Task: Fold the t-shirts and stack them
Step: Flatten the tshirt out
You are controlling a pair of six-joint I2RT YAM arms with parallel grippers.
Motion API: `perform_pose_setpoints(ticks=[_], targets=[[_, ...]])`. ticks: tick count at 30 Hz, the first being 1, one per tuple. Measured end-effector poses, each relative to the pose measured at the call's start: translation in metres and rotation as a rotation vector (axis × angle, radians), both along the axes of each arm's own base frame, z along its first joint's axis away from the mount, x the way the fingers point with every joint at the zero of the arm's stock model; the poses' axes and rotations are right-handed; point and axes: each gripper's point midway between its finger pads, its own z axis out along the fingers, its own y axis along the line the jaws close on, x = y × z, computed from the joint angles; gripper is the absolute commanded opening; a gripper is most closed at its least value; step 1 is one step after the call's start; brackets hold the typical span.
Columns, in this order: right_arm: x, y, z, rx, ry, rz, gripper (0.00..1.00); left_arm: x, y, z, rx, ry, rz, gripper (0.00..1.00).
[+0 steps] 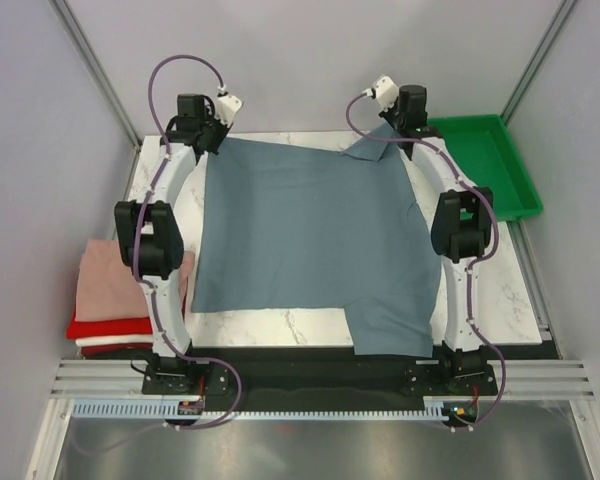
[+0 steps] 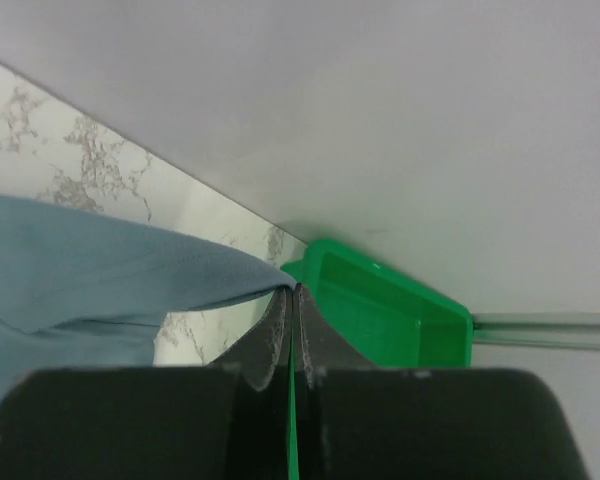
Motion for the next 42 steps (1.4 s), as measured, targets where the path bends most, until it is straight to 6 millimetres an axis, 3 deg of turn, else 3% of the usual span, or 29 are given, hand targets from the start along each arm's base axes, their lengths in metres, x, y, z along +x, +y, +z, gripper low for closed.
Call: perform_pose_setpoints(ticks=[3, 4, 5, 7, 12, 16, 19, 22, 28, 32, 38, 42], targets=[[-0.015, 0.000, 0.039, 0.115, -0.021, -0.014, 0.00, -0.021, -0.008, 0.047, -0.053, -0.041, -0.018, 0.02], [-0.026, 0.002, 0.071, 0.175, -0.053, -0.002, 0.00, -0.033, -0.011, 0.067, -0.074, -0.061, -0.027, 0.02], [-0.029, 0.000, 0.082, 0.191, -0.064, -0.002, 0.00, -0.044, -0.013, 0.084, -0.091, -0.078, -0.034, 0.02], [-0.057, -0.002, 0.136, 0.255, -0.122, 0.018, 0.00, -0.073, -0.018, 0.127, -0.127, -0.137, -0.054, 0.02], [-0.159, -0.005, 0.281, 0.364, -0.335, 0.085, 0.00, -0.161, -0.020, 0.230, -0.166, -0.326, -0.100, 0.02], [-0.258, -0.006, 0.354, 0.420, -0.475, 0.143, 0.00, -0.241, -0.019, 0.283, -0.185, -0.473, -0.131, 0.02], [-0.324, -0.009, 0.379, 0.441, -0.536, 0.173, 0.00, -0.292, -0.016, 0.303, -0.195, -0.551, -0.140, 0.02], [-0.383, -0.013, 0.385, 0.443, -0.550, 0.187, 0.00, -0.343, -0.013, 0.314, -0.206, -0.611, -0.143, 0.02], [-0.473, -0.023, 0.400, 0.448, -0.590, 0.198, 0.00, -0.420, -0.010, 0.342, -0.242, -0.729, -0.151, 0.02], [-0.533, -0.030, 0.442, 0.465, -0.716, 0.218, 0.00, -0.461, -0.010, 0.382, -0.266, -0.839, -0.167, 0.02], [-0.620, -0.040, 0.522, 0.473, -0.991, 0.268, 0.00, -0.532, -0.010, 0.464, -0.285, -1.079, -0.214, 0.02], [-0.643, -0.044, 0.544, 0.466, -1.097, 0.281, 0.00, -0.555, -0.010, 0.488, -0.281, -1.174, -0.229, 0.02]])
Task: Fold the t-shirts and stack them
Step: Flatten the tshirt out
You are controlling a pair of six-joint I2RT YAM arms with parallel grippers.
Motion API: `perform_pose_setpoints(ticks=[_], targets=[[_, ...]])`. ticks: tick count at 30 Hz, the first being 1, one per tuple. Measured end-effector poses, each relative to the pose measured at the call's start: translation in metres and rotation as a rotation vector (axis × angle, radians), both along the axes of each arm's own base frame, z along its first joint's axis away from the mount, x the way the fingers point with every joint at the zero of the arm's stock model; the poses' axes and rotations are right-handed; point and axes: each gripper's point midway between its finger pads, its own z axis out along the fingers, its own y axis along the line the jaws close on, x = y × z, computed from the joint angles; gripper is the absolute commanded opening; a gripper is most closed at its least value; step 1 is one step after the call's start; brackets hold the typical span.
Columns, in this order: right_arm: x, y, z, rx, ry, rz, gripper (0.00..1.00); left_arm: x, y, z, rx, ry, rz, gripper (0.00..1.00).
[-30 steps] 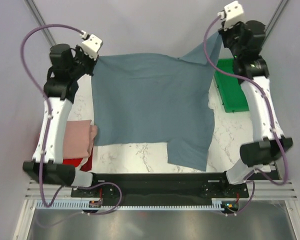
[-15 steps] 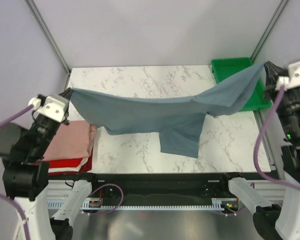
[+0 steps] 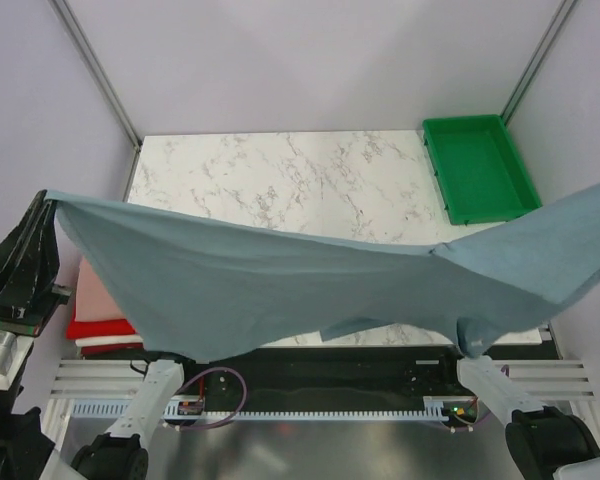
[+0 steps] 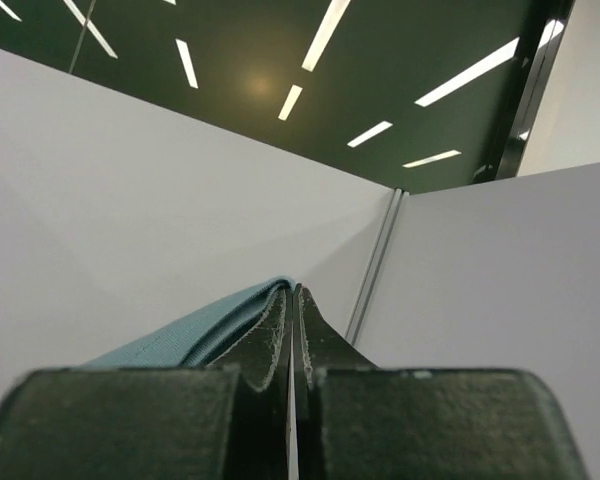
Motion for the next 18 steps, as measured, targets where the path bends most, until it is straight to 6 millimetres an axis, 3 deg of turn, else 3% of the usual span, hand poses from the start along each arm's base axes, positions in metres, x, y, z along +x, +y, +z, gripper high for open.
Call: perform_pose_setpoints(ticks=[2, 4, 5, 6, 8, 11, 13, 16, 18], targets=[[0.010, -0.001, 0.001, 0.001, -0.003, -0.012, 0.00, 0.007, 0.000, 0.002, 0.001, -0.003, 0.000, 0.02], [0.040, 0.001, -0.007, -0.008, 0.040, -0.022, 0.00, 0.032, -0.001, -0.006, 0.005, 0.039, 0.003, 0.02], [0.061, 0.004, -0.016, -0.017, 0.079, -0.025, 0.00, 0.047, -0.002, -0.014, 0.010, 0.074, 0.004, 0.02], [0.087, 0.006, -0.029, -0.026, 0.124, -0.028, 0.00, 0.076, -0.002, -0.029, 0.020, 0.125, 0.010, 0.02], [0.146, 0.013, -0.069, -0.054, 0.257, -0.032, 0.00, 0.127, -0.004, -0.065, 0.038, 0.245, 0.015, 0.02], [0.243, 0.026, -0.153, -0.100, 0.493, -0.019, 0.00, 0.228, -0.008, -0.162, 0.077, 0.536, 0.014, 0.02], [0.295, 0.034, -0.215, -0.129, 0.642, 0.000, 0.00, 0.281, -0.013, -0.235, 0.102, 0.732, -0.002, 0.02], [0.357, 0.046, -0.326, -0.179, 0.884, 0.031, 0.00, 0.331, -0.018, -0.344, 0.125, 1.004, -0.035, 0.02], [0.384, 0.049, -0.394, -0.209, 1.021, 0.041, 0.00, 0.345, -0.022, -0.400, 0.135, 1.142, -0.055, 0.02]])
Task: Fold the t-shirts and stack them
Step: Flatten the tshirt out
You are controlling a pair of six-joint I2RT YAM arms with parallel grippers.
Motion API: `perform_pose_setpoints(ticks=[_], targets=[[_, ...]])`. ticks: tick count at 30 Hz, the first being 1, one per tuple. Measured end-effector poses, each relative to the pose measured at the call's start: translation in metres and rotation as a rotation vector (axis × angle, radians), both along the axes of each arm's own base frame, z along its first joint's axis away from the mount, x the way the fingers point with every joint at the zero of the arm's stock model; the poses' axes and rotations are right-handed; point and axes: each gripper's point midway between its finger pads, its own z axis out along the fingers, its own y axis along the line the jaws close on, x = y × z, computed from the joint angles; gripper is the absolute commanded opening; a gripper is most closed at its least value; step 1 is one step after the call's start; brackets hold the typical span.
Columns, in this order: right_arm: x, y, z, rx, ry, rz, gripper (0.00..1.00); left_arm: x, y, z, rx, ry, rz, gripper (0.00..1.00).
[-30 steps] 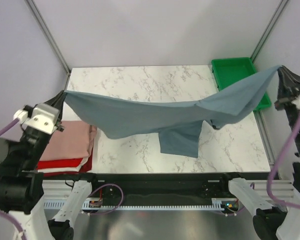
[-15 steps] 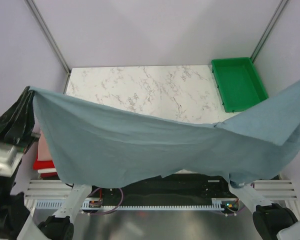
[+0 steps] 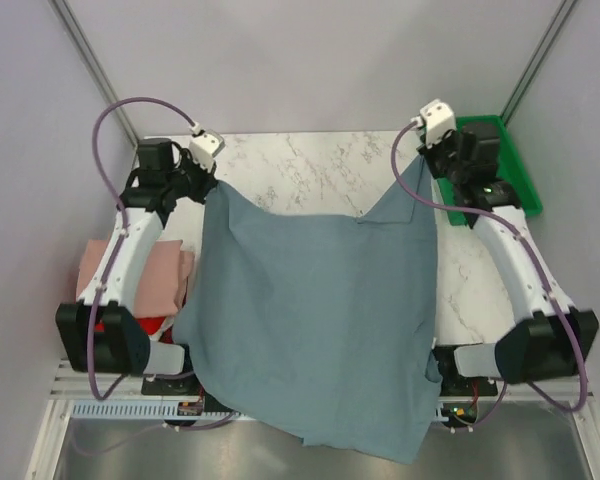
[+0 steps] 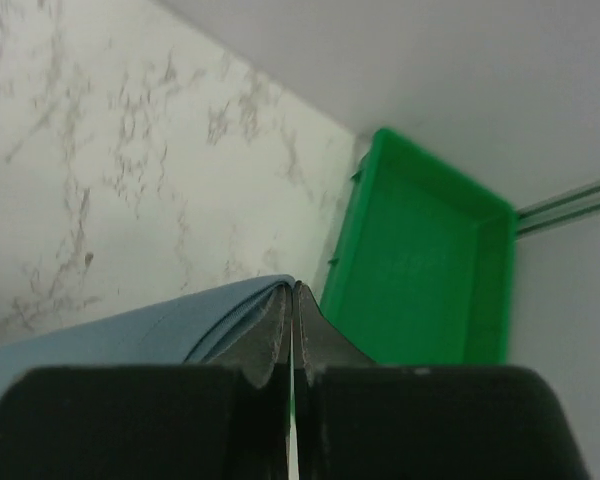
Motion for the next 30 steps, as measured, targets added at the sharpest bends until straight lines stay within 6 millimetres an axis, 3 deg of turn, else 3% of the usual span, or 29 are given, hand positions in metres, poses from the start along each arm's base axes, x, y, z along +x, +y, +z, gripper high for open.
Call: perform_pose_setpoints(ticks=[2, 6, 9, 11, 13, 16, 22, 27, 30], targets=[[0.024, 0.003, -0.062, -0.034, 0.119, 0.010, 0.00, 0.018, -0.005, -0.045, 0.010, 0.101, -0.016, 0.02], [0.064, 0.004, -0.154, -0.098, 0.282, 0.021, 0.00, 0.058, -0.014, -0.112, 0.038, 0.230, -0.036, 0.02], [0.099, 0.003, -0.194, -0.135, 0.351, 0.008, 0.00, 0.091, -0.014, -0.147, 0.070, 0.280, -0.011, 0.02], [0.126, 0.001, -0.202, -0.148, 0.354, -0.014, 0.00, 0.112, -0.009, -0.157, 0.095, 0.283, 0.019, 0.02], [0.155, 0.000, -0.196, -0.149, 0.318, -0.043, 0.00, 0.130, -0.004, -0.160, 0.114, 0.270, 0.049, 0.02], [0.182, 0.000, -0.176, -0.135, 0.256, -0.072, 0.00, 0.155, 0.001, -0.152, 0.132, 0.228, 0.088, 0.02], [0.208, -0.002, -0.137, -0.095, 0.155, -0.115, 0.00, 0.183, 0.007, -0.118, 0.120, 0.136, 0.154, 0.02], [0.216, -0.012, -0.100, -0.004, 0.094, -0.148, 0.00, 0.180, 0.004, -0.088, 0.079, 0.105, 0.171, 0.02], [0.206, -0.026, -0.062, 0.057, 0.054, -0.165, 0.00, 0.161, 0.001, -0.039, 0.038, 0.061, 0.166, 0.02]])
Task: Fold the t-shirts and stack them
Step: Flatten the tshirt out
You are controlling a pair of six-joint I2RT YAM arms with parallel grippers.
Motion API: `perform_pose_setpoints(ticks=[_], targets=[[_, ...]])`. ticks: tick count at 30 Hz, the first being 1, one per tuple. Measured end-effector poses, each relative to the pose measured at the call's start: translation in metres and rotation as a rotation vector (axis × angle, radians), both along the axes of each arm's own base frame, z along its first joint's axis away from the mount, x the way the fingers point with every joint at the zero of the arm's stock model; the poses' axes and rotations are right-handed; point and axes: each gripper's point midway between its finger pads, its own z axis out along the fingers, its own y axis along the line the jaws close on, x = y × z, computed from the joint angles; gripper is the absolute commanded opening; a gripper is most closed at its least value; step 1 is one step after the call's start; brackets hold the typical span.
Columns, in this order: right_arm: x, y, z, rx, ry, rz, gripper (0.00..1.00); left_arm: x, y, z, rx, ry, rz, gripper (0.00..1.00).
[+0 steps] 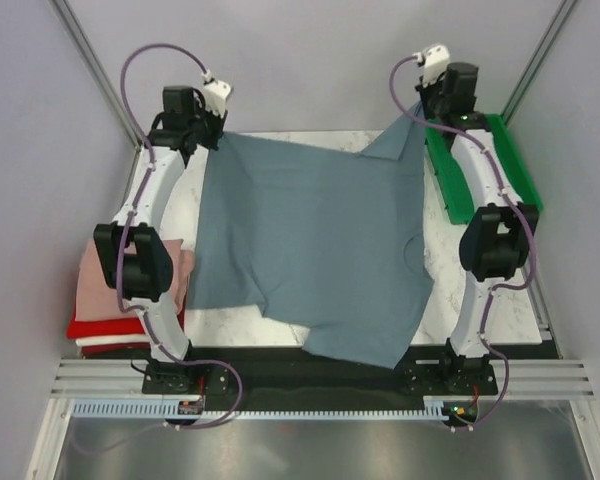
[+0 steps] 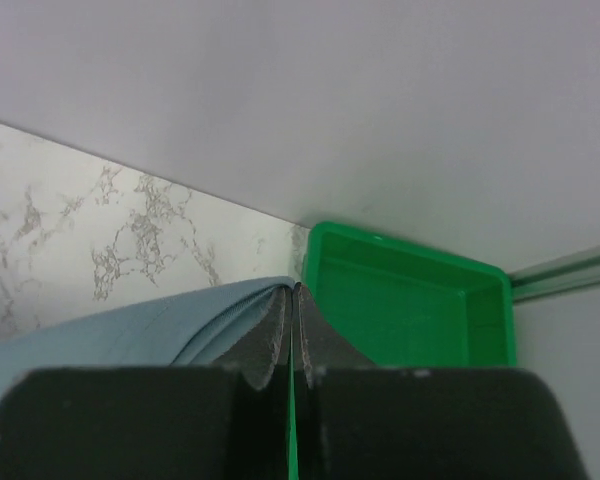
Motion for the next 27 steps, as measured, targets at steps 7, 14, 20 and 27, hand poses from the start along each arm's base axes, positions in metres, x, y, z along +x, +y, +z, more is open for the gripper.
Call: perform_pose_setpoints(ticks=[7, 14, 20, 27], targets=[[-0.102, -0.010, 0.188, 0.074, -0.293, 0.008, 0.00, -0.112, -0.005, 0.214, -0.085, -0.396, -0.059, 0.02], [-0.290, -0.005, 0.351, 0.086, -0.664, 0.062, 0.00, -0.266, 0.006, 0.307, -0.106, -0.688, -0.083, 0.02], [-0.408, -0.009, 0.381, 0.078, -0.762, 0.064, 0.00, -0.336, 0.012, 0.300, -0.102, -0.721, -0.084, 0.02], [-0.500, -0.018, 0.407, 0.054, -0.852, 0.033, 0.00, -0.418, 0.023, 0.342, -0.095, -0.871, -0.070, 0.02]])
